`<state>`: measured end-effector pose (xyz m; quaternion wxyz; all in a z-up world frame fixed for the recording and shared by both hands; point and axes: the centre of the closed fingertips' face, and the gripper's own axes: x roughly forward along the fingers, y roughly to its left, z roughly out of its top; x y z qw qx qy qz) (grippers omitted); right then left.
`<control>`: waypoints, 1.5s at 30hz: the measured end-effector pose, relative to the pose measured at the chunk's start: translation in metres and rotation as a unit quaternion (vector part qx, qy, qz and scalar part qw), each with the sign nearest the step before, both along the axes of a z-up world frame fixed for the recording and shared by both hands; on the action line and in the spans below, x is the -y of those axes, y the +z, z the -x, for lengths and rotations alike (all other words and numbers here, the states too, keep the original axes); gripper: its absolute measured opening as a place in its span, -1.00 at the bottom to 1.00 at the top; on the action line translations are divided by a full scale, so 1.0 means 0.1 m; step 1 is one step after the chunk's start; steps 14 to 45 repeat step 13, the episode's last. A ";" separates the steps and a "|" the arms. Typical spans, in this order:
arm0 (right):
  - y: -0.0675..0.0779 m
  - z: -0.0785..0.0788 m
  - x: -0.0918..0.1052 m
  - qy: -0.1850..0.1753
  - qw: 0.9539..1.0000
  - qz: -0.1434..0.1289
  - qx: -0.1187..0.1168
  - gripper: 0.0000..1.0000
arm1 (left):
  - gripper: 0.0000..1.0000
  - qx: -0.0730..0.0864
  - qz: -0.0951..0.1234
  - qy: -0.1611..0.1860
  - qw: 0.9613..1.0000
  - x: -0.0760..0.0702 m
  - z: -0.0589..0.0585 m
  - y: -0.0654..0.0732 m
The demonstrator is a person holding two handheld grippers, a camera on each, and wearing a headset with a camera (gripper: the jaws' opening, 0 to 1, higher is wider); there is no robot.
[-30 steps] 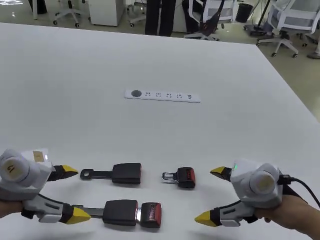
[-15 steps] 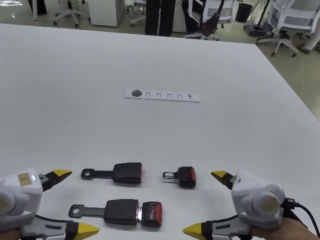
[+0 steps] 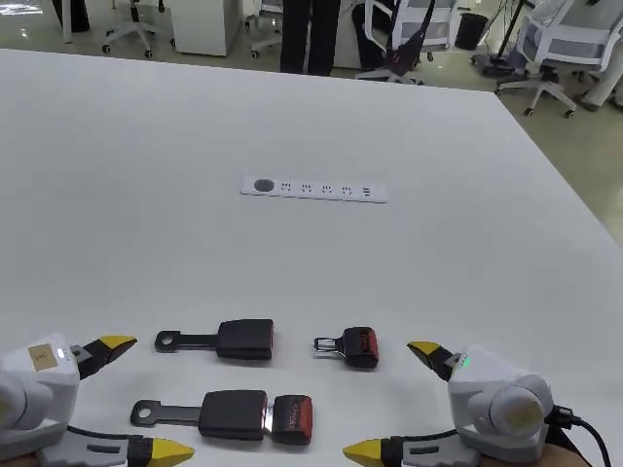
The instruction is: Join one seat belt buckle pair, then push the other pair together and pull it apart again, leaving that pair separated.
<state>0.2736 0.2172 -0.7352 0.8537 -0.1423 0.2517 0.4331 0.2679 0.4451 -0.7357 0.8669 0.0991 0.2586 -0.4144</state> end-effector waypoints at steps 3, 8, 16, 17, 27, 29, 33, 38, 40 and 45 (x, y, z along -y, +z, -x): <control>0.02 0.03 -0.01 0.000 1.000 0.000 0.000 0.98 | 1.00 0.001 0.000 0.002 1.000 0.00 0.00 0.00; 0.01 0.03 -0.01 0.000 1.000 0.001 -0.001 0.98 | 1.00 0.002 0.003 0.002 1.000 0.02 0.00 0.01; 0.02 0.04 -0.01 0.000 1.000 0.001 0.000 0.98 | 0.99 0.002 0.004 0.001 1.000 0.02 0.00 0.01; 0.02 0.04 -0.01 0.000 1.000 0.001 0.000 0.98 | 0.99 0.002 0.004 0.001 1.000 0.02 0.00 0.01; 0.02 0.04 -0.01 0.000 1.000 0.001 0.000 0.98 | 0.99 0.002 0.004 0.001 1.000 0.02 0.00 0.01; 0.02 0.04 -0.01 0.000 1.000 0.001 0.000 0.98 | 0.99 0.002 0.004 0.001 1.000 0.02 0.00 0.01; 0.02 0.04 -0.01 0.000 1.000 0.001 0.000 0.98 | 0.99 0.002 0.004 0.001 1.000 0.02 0.00 0.01; 0.02 0.04 -0.01 0.000 1.000 0.001 0.000 0.98 | 0.99 0.002 0.004 0.001 1.000 0.02 0.00 0.01; 0.02 0.04 -0.01 0.000 1.000 0.001 0.000 0.98 | 0.99 0.002 0.004 0.001 1.000 0.02 0.00 0.01; 0.02 0.04 -0.01 0.000 1.000 0.001 0.000 0.98 | 0.99 0.002 0.004 0.001 1.000 0.02 0.00 0.01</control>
